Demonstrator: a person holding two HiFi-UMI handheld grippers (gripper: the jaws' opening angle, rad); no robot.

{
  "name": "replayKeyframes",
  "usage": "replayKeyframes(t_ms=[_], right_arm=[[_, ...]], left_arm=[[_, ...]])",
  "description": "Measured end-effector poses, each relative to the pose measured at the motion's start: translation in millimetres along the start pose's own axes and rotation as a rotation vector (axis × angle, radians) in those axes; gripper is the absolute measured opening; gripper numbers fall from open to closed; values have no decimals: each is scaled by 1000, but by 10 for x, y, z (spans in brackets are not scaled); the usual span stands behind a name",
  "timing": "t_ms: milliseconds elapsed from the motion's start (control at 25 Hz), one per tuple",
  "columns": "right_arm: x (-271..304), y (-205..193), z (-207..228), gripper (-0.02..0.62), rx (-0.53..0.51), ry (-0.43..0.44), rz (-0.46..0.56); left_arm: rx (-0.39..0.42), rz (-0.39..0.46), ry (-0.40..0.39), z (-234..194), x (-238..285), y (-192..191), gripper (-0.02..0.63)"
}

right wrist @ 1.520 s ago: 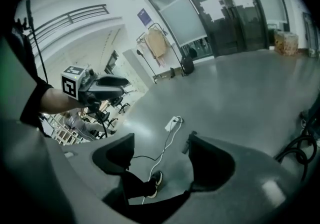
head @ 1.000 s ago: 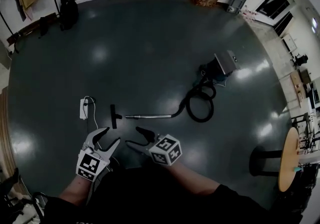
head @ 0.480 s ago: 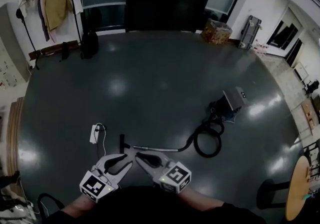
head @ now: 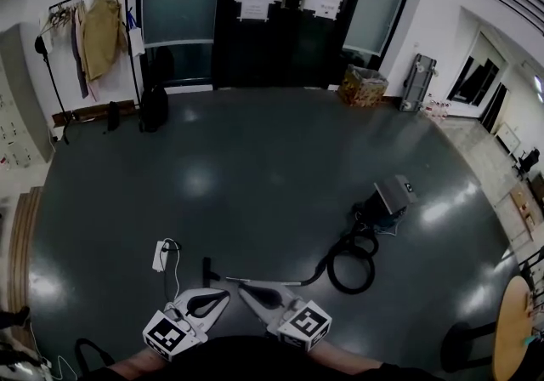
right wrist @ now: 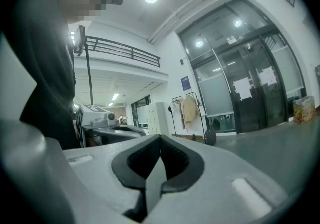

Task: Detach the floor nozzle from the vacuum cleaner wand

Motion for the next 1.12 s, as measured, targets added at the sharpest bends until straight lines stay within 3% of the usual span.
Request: replayKeyframes(t_ms=[320, 1120], right_arm=[[-91, -150, -96, 0, 16, -21, 9], [-183, -246, -147, 0, 33, -35, 16]], left_arm=[[-11, -18, -38, 110, 15, -73, -3], [-27, -22, -45, 226, 10, -201, -3]])
Point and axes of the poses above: the fingertips, and each gripper's own axes: x forward along the fingers, z to its right, y out of its top, the point moved 10 cm from there along -x, backward along the fingers, and after that the axes turned 1 degree about x, right-handed, at the moved point
